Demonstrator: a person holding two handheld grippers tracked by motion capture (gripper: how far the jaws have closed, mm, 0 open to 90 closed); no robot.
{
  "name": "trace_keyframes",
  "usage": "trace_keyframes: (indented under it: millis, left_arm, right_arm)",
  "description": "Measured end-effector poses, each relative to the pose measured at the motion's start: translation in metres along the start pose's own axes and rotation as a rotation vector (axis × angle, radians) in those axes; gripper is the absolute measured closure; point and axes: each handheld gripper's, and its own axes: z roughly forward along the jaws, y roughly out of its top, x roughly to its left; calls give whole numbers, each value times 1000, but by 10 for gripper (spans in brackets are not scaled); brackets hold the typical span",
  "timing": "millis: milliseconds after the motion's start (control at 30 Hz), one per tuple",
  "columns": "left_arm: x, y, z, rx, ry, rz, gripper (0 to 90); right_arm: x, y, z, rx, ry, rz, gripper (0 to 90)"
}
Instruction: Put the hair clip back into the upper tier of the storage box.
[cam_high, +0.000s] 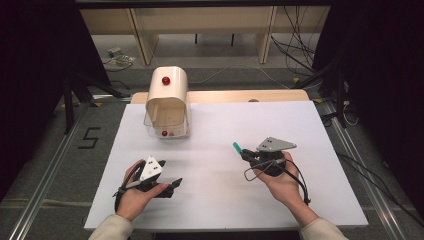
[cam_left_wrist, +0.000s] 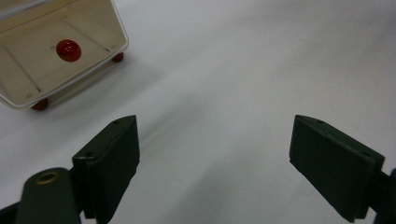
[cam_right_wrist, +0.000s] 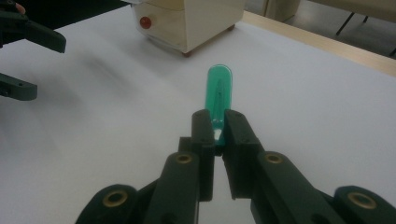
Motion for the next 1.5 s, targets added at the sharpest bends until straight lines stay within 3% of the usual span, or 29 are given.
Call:
trace_keyframes:
  millis: [933, 1500]
  left_arm:
    - [-1, 1, 1, 3, -6, 5, 159]
    - [-1, 1, 1, 4, -7, 7, 159]
  right_arm:
    - [5, 22, 13, -4, 16, -16, 837]
    - [9, 51, 21, -28, 28, -52, 838]
